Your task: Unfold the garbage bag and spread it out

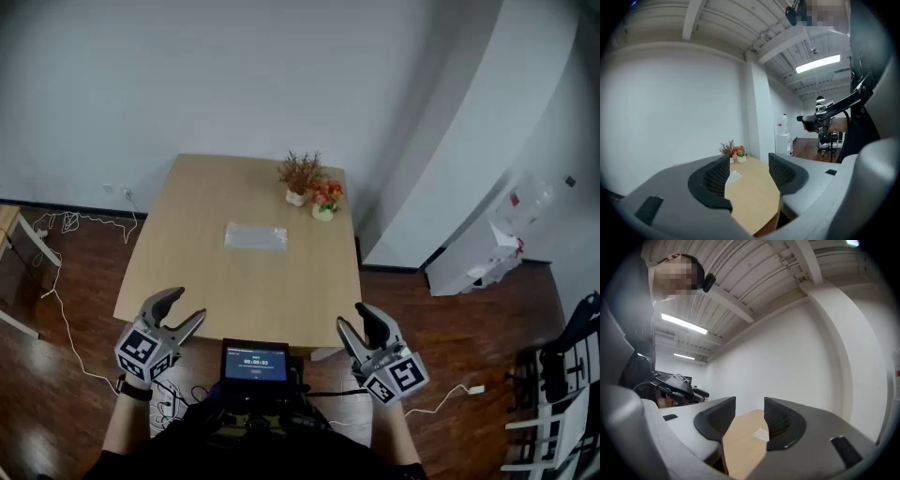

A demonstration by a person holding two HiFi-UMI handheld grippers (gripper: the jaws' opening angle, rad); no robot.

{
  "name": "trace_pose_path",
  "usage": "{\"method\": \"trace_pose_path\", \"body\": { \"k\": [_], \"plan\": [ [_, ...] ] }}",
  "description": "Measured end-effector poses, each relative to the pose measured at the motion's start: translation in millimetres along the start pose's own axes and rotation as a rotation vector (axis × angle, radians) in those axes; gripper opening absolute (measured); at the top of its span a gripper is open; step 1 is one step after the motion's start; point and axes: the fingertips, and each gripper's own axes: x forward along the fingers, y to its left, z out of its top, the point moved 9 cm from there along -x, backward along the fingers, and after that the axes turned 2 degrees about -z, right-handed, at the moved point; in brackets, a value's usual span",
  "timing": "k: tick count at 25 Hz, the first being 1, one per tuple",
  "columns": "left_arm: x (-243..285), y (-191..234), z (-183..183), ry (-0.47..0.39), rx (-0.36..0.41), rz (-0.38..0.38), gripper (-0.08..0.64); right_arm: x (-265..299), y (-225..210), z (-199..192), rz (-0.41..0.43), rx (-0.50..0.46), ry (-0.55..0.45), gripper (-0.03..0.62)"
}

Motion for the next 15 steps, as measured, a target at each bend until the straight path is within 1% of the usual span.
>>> {"method": "trace_pose_path", "body": {
  "k": [6,10,15],
  "plan": [
    [39.8,32.3,-2.3,0.024,0.007,-0.055,0.264,48.8,-16.4,-0.3,0.0,-0.003,0.009,0.216],
    [78.7,66.2,-4.8,0.055,0.004,-0.104,0.264,92.5,-29.5,-6.1,-0.011,-0.002,0.04,0.216],
    [135.8,118.2,-15.5,0.078,-0.026,-0.165,0.264,162.3,-48.7,-17.9,-0.02,-0.011,0.092,0.218]
  ]
}}
